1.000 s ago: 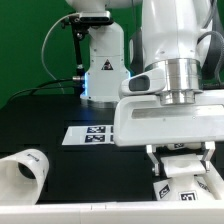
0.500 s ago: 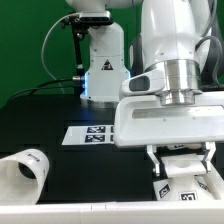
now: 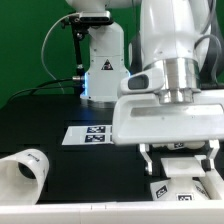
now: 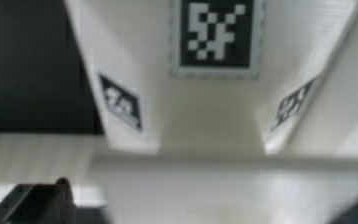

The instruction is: Assemble lamp

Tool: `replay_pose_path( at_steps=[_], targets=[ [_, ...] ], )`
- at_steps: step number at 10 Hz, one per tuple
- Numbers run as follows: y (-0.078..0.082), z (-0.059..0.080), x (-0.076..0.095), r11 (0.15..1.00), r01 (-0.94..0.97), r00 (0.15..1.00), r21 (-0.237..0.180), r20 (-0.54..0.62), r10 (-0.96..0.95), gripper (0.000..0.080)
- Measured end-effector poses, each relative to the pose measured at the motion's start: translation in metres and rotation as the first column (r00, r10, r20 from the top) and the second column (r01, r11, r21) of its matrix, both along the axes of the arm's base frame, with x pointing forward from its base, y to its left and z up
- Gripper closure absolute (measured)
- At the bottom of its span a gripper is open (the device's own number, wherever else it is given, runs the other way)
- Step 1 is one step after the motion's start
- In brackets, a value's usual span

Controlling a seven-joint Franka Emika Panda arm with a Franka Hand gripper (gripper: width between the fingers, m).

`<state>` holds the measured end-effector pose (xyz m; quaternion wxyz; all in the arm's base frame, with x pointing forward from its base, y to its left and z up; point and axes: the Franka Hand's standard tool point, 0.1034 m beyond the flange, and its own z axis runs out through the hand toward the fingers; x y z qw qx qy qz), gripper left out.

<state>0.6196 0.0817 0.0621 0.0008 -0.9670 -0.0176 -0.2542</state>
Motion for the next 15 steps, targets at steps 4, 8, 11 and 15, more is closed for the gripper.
replay_pose_path(
  at_steps=[4, 8, 11, 15],
  targets=[
    [0.007, 0.045, -0.006, 0.999, 0.002, 0.998, 0.032, -0.064, 0.000, 0.0101],
    [0.011, 0.044, -0.007, 0.999, 0.000, 0.998, 0.033, -0.066, 0.002, 0.0101],
    [0.022, 0.049, -0.019, 0.999, -0.043, 0.994, 0.027, -0.100, 0.045, 0.0101],
    [0.052, 0.073, -0.038, 0.948, -0.308, 0.949, -0.073, -0.091, 0.302, 0.0101]
  ],
)
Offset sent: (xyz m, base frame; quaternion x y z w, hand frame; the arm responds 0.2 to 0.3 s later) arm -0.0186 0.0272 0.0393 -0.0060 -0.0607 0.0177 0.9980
